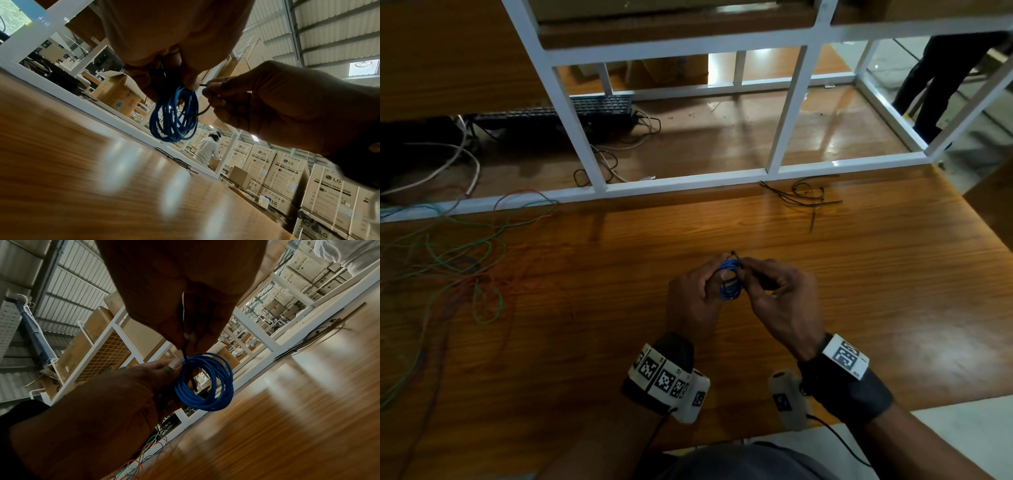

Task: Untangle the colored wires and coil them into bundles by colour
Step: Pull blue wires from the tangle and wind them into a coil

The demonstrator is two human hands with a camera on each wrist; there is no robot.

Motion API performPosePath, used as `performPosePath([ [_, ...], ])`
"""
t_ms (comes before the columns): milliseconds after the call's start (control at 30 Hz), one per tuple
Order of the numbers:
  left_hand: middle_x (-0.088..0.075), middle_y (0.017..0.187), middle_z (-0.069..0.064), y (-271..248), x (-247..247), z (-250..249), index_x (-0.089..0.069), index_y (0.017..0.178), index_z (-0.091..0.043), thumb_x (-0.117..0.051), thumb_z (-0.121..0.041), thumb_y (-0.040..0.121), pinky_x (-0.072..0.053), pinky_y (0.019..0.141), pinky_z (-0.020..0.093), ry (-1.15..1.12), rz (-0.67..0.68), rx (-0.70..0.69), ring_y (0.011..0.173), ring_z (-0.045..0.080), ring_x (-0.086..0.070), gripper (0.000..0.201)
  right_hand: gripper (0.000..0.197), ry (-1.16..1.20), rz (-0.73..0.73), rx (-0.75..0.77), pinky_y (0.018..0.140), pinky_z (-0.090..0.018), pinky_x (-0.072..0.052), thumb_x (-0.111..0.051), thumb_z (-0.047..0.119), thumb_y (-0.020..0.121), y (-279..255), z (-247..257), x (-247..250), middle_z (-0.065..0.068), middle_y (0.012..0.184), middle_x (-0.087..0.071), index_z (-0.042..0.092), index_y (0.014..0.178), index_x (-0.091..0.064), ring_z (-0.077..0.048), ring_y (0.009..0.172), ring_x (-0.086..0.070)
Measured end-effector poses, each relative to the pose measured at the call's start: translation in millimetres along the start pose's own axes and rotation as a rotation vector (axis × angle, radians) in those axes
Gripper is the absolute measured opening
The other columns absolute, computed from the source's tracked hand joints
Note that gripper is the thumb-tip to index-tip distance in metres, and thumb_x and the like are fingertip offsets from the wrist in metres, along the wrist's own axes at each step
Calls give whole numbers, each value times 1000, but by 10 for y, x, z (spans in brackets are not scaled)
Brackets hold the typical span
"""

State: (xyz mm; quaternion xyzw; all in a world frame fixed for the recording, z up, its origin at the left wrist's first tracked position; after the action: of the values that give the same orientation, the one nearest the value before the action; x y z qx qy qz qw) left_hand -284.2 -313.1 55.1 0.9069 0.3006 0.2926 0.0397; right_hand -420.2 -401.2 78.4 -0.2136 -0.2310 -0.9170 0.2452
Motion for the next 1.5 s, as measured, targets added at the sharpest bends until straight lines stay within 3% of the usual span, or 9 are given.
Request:
performPosePath([
  [200,-70,121,8,-7,-2,3,-63,130,-13,-43,-42,98,-54,74,14,4,-9,5,97,16,-70,48,21,-5,44,-28,64,-40,-61,-75,15,93,-5,-77,-48,3,96,-78,15,114,-79,-10,78,-73],
  [267,-70,121,8,-5,-6,10,-63,131,-14,-42,-43,98,-53,73,13,11,-9,15,97,16,-70,48,21,-19,55,-24,63,-42,-61,-74,16,93,-8,-81,-59,2,96,-78,16,114,-79,-10,77,-73],
  [400,-70,119,9,-18,-11,5,-64,129,-13,-46,-39,98,-49,71,6,9,-11,15,96,18,-71,44,26,-7,20,-22,65,-36,-62,-73,15,94,1,-46,-3,4,99,-77,15,119,-76,-7,81,-72],
  [500,-70,120,9,-15,-8,-5,-64,129,-13,-45,-42,98,-57,75,20,11,-12,31,99,19,-70,47,25,-6,-26,4,64,-32,-61,-74,14,94,1,-6,68,5,97,-76,15,119,-76,-5,80,-72],
  [600,-70,120,8,3,-13,-7,-65,128,-13,-45,-41,98,-51,73,10,40,-16,25,98,18,-70,46,25,-15,-38,17,64,-27,-60,-75,13,93,2,11,93,5,100,-77,15,117,-77,-3,80,-72],
  [733,-68,122,9,4,-9,-31,-64,128,-13,-48,-38,98,-59,77,30,28,-29,45,100,20,-70,43,23,-35,-27,26,65,-24,-60,-75,13,93,2,29,69,5,102,-78,15,116,-78,-2,82,-72],
  [1033,-68,123,8,-9,-5,-33,-65,127,-12,-50,-35,97,-53,79,18,-2,-39,65,104,18,-68,41,22,-11,-49,43,65,-27,-62,-75,13,93,10,45,57,1,101,-78,13,115,-78,-5,81,-73],
  [1167,-68,123,9,-20,12,-43,-64,128,-11,-51,-36,98,-57,80,22,-16,-36,69,105,18,-68,41,23,-32,-53,62,66,-22,-60,-75,14,93,25,45,58,0,102,-78,13,117,-77,-5,82,-73],
  [1500,-69,121,9,6,18,-82,-63,130,-14,-46,-37,99,-60,81,36,29,-33,45,102,20,-69,42,23,-74,12,74,64,-30,-61,-73,9,93,-9,48,-26,2,100,-78,14,115,-78,-6,79,-72],
])
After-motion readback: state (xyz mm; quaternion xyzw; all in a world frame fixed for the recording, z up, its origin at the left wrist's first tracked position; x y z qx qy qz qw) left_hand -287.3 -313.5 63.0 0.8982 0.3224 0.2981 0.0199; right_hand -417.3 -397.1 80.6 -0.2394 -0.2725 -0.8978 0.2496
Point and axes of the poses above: each hand's wrist, its own y-axis towards the middle knuckle, its own x-axis out of the back of the hand, z = x × y, the point moved 8 cm from there along y, towards the middle knuckle
